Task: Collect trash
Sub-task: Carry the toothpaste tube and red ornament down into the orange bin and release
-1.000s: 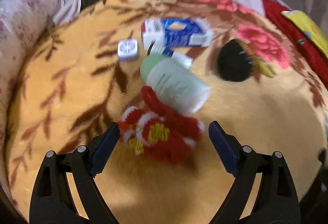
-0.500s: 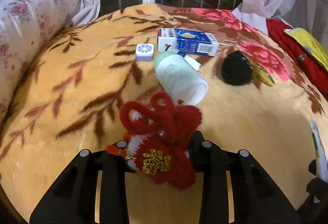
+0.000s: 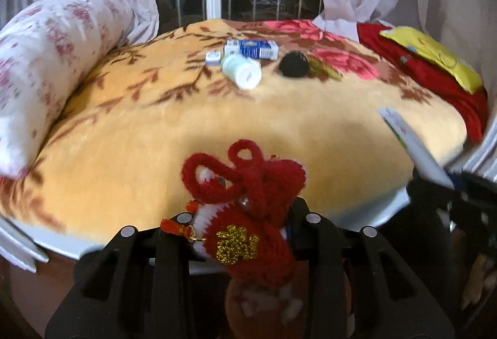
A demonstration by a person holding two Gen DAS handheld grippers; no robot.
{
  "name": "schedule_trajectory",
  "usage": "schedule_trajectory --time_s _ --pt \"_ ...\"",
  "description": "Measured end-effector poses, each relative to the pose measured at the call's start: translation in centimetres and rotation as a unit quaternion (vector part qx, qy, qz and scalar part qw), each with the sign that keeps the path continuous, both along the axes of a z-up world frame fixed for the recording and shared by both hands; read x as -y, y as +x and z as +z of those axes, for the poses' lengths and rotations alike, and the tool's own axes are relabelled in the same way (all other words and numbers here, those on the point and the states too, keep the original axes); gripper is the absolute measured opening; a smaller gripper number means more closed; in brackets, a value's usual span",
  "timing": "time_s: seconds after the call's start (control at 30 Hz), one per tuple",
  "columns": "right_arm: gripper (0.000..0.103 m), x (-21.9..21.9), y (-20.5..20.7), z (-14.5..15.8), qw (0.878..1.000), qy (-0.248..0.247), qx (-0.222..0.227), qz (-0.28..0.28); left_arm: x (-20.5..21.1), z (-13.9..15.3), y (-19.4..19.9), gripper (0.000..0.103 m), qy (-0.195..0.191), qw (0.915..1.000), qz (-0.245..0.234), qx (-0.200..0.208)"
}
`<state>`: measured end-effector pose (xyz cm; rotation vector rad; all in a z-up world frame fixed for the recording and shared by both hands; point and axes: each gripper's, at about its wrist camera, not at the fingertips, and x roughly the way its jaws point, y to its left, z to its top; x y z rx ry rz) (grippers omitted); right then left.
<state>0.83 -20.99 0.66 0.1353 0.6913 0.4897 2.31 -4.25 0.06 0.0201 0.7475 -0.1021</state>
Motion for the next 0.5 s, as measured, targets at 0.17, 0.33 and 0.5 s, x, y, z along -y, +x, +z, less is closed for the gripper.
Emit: schedule_trajectory --time_s 0.17,0.33,0.5 --pt "0.032 -0.1 -2.6 -1.7 1.0 -0.009 -0.02 0.008 -0.1 -3.5 -3.4 0.031 0.014 0.9988 0.008 -0.047" --pt "0.032 -1.3 -4.0 -5.0 0.997 -0.036 -0.061 0.031 -0.6 -7.9 -3.8 0.031 0.003 0.9926 0.016 -0.12" --pt "0.032 -1.9 -3.9 -7.4 0.994 -0.045 -0.096 0.033 -0.6 -9.3 -3.2 0.031 0.001 0.9896 0.015 -0.143"
